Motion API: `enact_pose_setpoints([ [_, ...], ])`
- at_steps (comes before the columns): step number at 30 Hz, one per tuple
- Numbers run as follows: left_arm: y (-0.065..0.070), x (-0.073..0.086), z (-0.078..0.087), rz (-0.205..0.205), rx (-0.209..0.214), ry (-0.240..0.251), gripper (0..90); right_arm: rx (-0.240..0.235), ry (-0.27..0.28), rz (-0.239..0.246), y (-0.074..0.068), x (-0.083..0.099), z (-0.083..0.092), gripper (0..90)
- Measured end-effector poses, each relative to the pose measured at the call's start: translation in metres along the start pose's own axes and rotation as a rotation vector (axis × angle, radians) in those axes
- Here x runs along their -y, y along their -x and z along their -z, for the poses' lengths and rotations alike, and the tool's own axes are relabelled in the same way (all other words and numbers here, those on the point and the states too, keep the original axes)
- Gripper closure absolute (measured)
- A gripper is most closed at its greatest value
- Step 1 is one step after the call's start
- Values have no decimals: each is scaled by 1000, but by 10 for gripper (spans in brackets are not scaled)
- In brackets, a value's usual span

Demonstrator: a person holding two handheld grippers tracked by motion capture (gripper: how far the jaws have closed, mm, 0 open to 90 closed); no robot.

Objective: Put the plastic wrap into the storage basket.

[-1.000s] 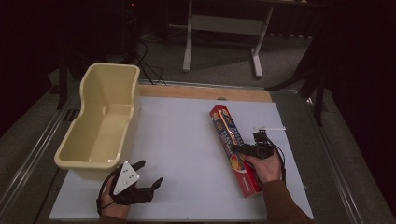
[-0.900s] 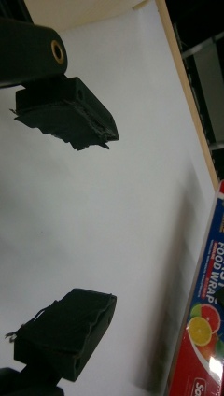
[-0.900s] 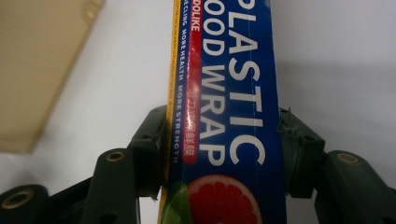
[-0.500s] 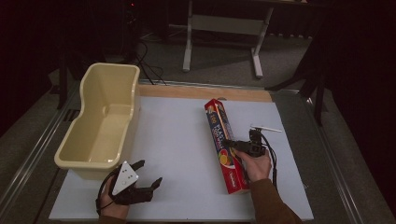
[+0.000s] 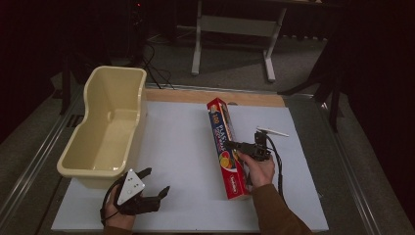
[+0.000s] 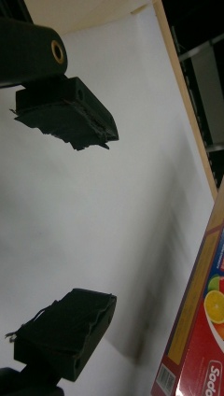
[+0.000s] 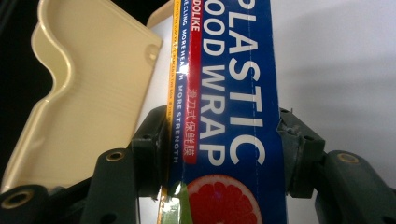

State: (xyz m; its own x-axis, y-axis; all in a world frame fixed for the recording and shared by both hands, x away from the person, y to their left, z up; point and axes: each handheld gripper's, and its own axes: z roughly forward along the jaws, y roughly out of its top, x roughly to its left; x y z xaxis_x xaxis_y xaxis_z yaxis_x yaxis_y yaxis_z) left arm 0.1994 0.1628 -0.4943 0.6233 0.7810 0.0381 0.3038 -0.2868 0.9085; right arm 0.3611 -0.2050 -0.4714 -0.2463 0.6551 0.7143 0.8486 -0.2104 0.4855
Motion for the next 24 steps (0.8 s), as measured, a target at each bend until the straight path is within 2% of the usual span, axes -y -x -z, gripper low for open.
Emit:
enact_pose_setpoints([
  [8,0,0,1,0,-2,2,188,-43,6,-19,-12,-2,-7,438],
  [12,0,0,1,0,-3,3,188,-93,10,-38,-16,-3,-9,438],
  [15,0,0,1,0,-2,2,188,-96,23,-43,-19,-3,-11,437],
  [20,0,0,1,0,-2,3,188,-142,38,-92,-21,-4,-14,437],
  [24,0,0,1,0,-2,5,188,-158,42,-107,-27,-3,-19,437],
])
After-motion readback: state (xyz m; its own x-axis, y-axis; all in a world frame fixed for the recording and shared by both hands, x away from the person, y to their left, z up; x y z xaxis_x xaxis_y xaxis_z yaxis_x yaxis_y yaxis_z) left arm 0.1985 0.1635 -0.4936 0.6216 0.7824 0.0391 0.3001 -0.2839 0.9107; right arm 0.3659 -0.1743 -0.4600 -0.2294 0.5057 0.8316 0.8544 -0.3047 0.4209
